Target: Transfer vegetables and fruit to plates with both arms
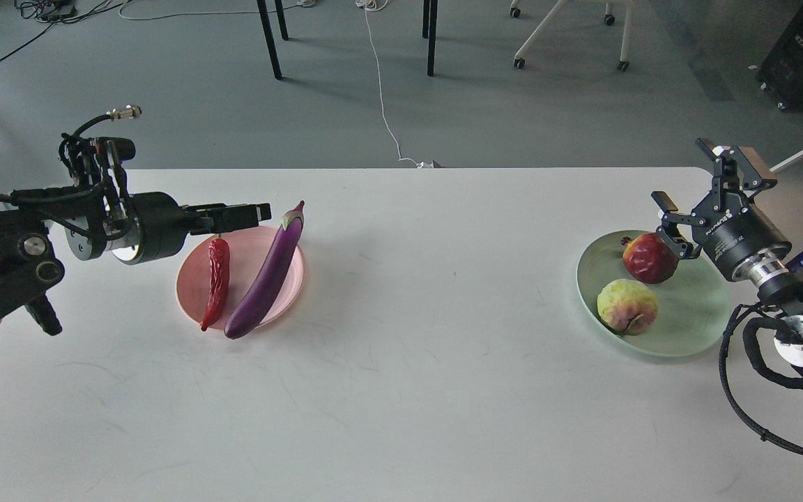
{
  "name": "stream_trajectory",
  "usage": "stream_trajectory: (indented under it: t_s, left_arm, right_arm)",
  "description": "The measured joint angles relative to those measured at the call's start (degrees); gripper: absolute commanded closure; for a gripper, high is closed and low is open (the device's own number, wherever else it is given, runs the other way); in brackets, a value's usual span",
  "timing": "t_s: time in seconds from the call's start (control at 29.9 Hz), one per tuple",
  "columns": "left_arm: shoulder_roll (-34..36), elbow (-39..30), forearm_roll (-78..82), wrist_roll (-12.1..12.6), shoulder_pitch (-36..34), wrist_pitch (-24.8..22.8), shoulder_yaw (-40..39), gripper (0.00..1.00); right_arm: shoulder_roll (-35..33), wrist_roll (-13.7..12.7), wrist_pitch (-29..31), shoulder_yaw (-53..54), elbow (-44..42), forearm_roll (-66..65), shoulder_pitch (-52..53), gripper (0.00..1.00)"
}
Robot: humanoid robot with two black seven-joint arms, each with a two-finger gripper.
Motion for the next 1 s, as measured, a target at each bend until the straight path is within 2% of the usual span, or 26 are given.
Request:
stream_trajectory:
  t_s: [0.17,0.27,0.37,0.5,0.74,0.87,1.0]
  left_arm:
    - [-0.6,1.3,-17.1,-4.2,0.5,0.5,-2.4,0.0]
    - [-1.7,2.1,-29.5,-5.8,0.7,2.1,-2.6,0.0]
    - [-4.9,3.7,-38.0,-7.3,1.7,6.6,-3.8,0.0]
    - [-10.9,6.2,-42.1,-10.1,6.7,13.2,-11.0,0.0]
    - [-22.6,7.4,-42.1,-10.5,18.2,14.2,-26.0,0.0]
    - [-26.5,10.8,-41.9,-10.4,21.4,12.8,-29.4,0.0]
    - [-28.1,15.2,-41.9,-10.4,22.1,8.8,-30.1,0.0]
  right_arm:
    - [1.4,0.0,-0.1,0.0,0.2,0.0,2.3,0.01]
    - [3.5,0.0,-0.8,0.1,0.2,0.0,4.2,0.01]
    - [5.0,0.0,-1.5,0.2,0.6,0.1,6.1,0.01]
    - [5.7,0.0,-1.6,0.2,2.7,0.2,7.3,0.01]
    - [8.4,0.0,-1.7,0.5,3.0,0.2,7.0,0.01]
    - [9.1,0.0,-1.8,0.5,2.9,0.2,5.2,0.01]
    - [9.4,0.0,-1.6,0.4,3.0,0.2,4.3,0.01]
